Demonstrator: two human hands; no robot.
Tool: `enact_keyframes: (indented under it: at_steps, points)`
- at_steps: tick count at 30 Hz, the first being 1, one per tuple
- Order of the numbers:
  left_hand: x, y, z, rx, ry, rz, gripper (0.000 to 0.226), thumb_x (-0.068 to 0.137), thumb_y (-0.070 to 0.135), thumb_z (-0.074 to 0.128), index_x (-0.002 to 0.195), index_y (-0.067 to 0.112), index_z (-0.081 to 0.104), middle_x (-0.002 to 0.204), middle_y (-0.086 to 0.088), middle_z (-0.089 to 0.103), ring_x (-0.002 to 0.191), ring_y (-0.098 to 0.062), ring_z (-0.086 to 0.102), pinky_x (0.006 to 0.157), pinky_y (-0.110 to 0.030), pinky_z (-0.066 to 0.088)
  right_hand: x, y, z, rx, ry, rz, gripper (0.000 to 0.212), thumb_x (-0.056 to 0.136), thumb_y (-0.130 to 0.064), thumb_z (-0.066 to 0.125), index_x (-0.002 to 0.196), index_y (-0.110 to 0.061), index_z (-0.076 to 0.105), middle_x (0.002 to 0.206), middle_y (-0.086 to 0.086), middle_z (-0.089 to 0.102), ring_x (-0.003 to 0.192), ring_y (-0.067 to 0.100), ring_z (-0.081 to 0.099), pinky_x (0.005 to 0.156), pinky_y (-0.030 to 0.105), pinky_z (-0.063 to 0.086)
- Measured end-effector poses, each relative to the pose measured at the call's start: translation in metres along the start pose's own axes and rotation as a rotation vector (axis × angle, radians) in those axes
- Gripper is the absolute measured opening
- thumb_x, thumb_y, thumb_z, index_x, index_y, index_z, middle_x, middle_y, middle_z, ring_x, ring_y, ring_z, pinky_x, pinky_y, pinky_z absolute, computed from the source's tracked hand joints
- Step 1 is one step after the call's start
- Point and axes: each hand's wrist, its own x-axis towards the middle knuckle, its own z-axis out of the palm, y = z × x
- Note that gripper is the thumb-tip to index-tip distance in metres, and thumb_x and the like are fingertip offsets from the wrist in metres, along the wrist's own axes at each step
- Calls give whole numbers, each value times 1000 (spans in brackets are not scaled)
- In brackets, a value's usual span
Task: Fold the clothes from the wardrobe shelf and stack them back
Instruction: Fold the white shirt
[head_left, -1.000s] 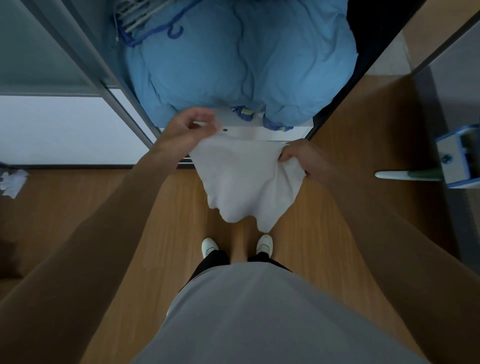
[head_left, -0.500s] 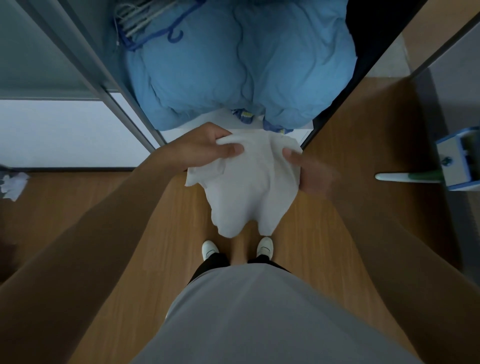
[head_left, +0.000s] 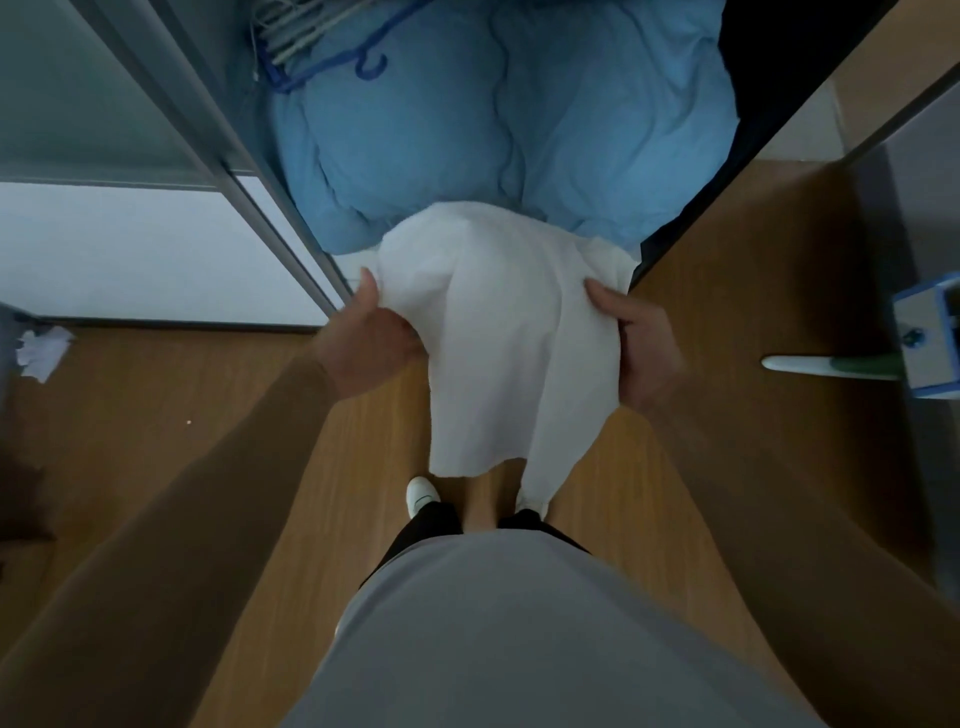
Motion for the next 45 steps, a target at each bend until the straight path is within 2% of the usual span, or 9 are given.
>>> enact_keyframes:
  at_steps: [2, 5, 13, 19, 24, 32, 38, 41, 45]
  points:
    - [-3, -18, 16, 126, -43, -22, 106, 88, 76, 11, 116, -16, 55, 127, -41, 53, 117, 30, 37, 108, -7, -14, 0, -1, 3, 3, 52, 9, 42, 92, -38, 64, 129, -18, 62, 119, 5, 73, 105, 23, 72, 80, 37, 58]
    - [19, -25, 34, 90, -100, 6, 70, 80, 50, 76, 138, 19, 54, 139, -7, 60, 128, -19, 57, 106, -41, 47, 4, 2, 4, -59, 126, 20, 44, 94, -45, 60, 130, -19, 63, 114, 3, 75, 101, 21, 73, 78, 35, 56]
    - [36, -16, 40, 17, 348, 220, 14, 96, 30, 64, 106, 27, 73, 102, 4, 77, 97, -12, 72, 79, -29, 56, 17, 22, -1, -77, 214, -77, 46, 97, -35, 61, 138, -14, 53, 129, 6, 66, 117, 23, 64, 94, 39, 55]
    - [26, -4, 33, -83, 417, 239, 17, 93, 36, 66, 107, 27, 70, 102, 2, 77, 93, -14, 74, 70, -31, 59, 23, 46, 9, -339, 319, -195, 16, 93, -32, 68, 97, -17, 63, 110, 10, 69, 107, 27, 68, 96, 47, 56]
    - [15, 9, 24, -111, 468, 247, 18, 94, 32, 64, 108, 21, 69, 98, 2, 78, 91, -15, 74, 69, -29, 59, 27, 40, 15, -290, 284, -246, 27, 98, -23, 61, 71, -21, 59, 86, 3, 65, 91, 23, 62, 95, 48, 51]
    - [-5, 22, 11, -209, 480, 111, 30, 89, 26, 64, 116, 14, 68, 102, -10, 77, 88, -25, 75, 67, -36, 60, 37, 25, 36, -41, 403, -239, 21, 100, -20, 53, 107, -5, 66, 107, 12, 68, 102, 28, 64, 90, 44, 55]
    - [-13, 40, -4, -237, 532, 119, 26, 91, 21, 61, 115, 17, 69, 98, -9, 78, 92, -27, 74, 71, -38, 60, 34, 31, 58, -447, 98, -351, 62, 88, -29, 75, 139, -43, 42, 144, -7, 51, 127, 15, 55, 99, 34, 52]
    - [-17, 48, -13, -246, 528, 124, 25, 92, 22, 62, 116, 18, 69, 103, -9, 77, 99, -27, 72, 85, -41, 59, 38, 42, 78, -805, -3, -348, 77, 81, -17, 81, 145, -34, 42, 147, -5, 47, 131, 16, 49, 104, 33, 48]
    - [-24, 71, -34, -90, 545, 86, 29, 93, 22, 61, 121, 14, 66, 100, -9, 74, 91, -25, 70, 82, -38, 59, 48, 51, 104, -1143, 130, -440, 34, 84, -2, 66, 115, -15, 63, 105, 0, 63, 95, 16, 61, 68, 9, 43]
